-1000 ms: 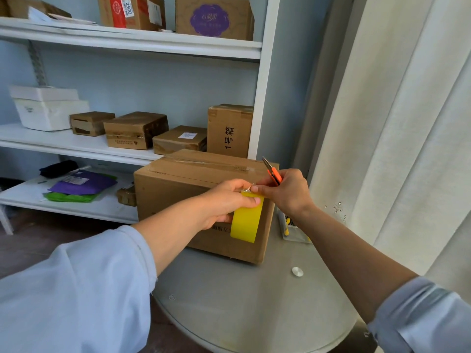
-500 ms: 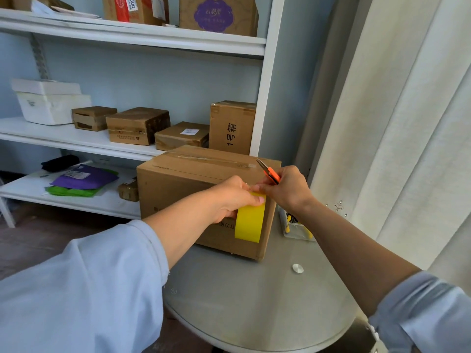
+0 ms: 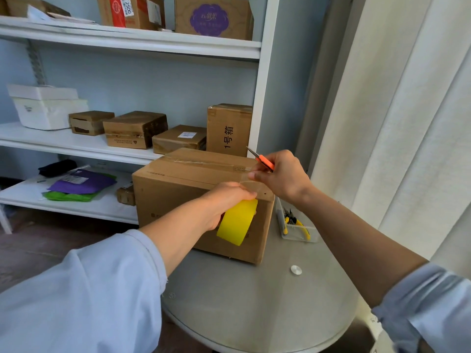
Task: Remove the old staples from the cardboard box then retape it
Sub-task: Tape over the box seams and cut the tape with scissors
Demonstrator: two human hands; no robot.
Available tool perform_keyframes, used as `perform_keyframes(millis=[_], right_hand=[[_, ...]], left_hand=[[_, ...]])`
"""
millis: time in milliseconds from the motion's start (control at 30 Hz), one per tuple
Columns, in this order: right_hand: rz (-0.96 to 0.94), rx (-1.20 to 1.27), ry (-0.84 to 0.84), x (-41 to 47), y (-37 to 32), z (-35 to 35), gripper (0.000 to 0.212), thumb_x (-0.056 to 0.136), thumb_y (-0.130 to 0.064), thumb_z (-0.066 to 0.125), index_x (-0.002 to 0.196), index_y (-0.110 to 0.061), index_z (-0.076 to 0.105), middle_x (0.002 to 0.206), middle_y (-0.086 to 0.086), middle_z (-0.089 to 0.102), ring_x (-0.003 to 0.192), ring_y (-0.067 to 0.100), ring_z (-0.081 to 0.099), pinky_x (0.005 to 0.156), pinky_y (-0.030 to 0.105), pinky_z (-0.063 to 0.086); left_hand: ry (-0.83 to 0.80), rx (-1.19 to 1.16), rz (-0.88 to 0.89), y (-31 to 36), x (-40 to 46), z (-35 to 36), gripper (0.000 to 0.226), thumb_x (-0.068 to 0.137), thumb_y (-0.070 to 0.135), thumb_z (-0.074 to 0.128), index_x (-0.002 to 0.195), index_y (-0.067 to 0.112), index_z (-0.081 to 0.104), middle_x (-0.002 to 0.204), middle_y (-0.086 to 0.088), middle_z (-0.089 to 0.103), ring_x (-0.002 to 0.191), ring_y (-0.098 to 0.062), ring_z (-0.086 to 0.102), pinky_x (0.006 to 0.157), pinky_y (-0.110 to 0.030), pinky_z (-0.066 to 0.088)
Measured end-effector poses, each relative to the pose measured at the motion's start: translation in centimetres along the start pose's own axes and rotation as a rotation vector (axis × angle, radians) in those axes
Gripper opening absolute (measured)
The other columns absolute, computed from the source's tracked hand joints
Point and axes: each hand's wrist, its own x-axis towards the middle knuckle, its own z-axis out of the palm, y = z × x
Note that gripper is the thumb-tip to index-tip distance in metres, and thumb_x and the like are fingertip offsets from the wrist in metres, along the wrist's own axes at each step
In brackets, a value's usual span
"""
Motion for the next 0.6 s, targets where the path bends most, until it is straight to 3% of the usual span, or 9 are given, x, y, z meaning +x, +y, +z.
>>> perform_keyframes(millis=[67, 200, 333, 500, 600], right_hand=[[0.037, 0.053, -0.043, 0.0, 0.6, -0.3, 0.018, 0.081, -0.02, 0.075, 0.067, -0.025, 0.066, 0.073, -0.007, 0.066, 0.075, 0.012, 0.064, 0.081, 0.036, 0.055], [0.061, 0.152, -0.109, -0.3, 1.2, -0.6, 0.008, 0.079, -0.014, 0.077, 0.074, -0.016, 0.071, 0.079, 0.001, 0.069, 0.079, 0.014, 0.065, 0.09, 0.037, 0.053], [0.092, 0.203, -0.082, -0.3, 1.9, -1.0, 0.004, 0.08, -0.014, 0.076, 0.08, -0.012, 0.073, 0.077, 0.0, 0.068, 0.078, 0.011, 0.063, 0.089, 0.036, 0.054], [0.12, 0.214, -0.047, 0.2, 2.5, -1.6, 0.011, 0.08, -0.017, 0.075, 0.085, -0.007, 0.074, 0.082, 0.007, 0.07, 0.08, 0.018, 0.064, 0.088, 0.038, 0.054], [0.115, 0.207, -0.04, 0.1, 2.8, -1.5, 0.009, 0.08, -0.015, 0.075, 0.084, -0.008, 0.074, 0.082, 0.006, 0.071, 0.081, 0.018, 0.066, 0.086, 0.036, 0.054]], left_hand=[[-0.036, -0.03, -0.02, 0.0, -0.3, -0.2, 0.012, 0.088, 0.019, 0.065, 0.099, 0.017, 0.063, 0.075, -0.003, 0.066, 0.051, -0.008, 0.065, 0.045, -0.018, 0.048], [-0.068, -0.079, -0.046, -0.7, -0.2, -0.1, 0.013, 0.087, 0.018, 0.066, 0.099, 0.022, 0.064, 0.088, -0.003, 0.068, 0.072, -0.013, 0.064, 0.058, -0.024, 0.05], [-0.076, -0.18, -0.01, -0.6, -0.5, 0.3, 0.012, 0.088, 0.016, 0.065, 0.099, 0.016, 0.063, 0.071, -0.002, 0.072, 0.056, -0.01, 0.068, 0.046, -0.021, 0.05], [-0.174, -0.326, -0.035, 0.3, -0.9, 0.7, 0.027, 0.093, 0.024, 0.057, 0.116, 0.01, 0.059, 0.071, -0.011, 0.072, 0.051, -0.014, 0.067, 0.047, -0.021, 0.054], [-0.209, -0.4, -0.032, 0.2, -0.8, 1.0, 0.029, 0.095, 0.014, 0.053, 0.122, 0.007, 0.055, 0.076, -0.016, 0.072, 0.058, -0.019, 0.069, 0.056, -0.025, 0.058]])
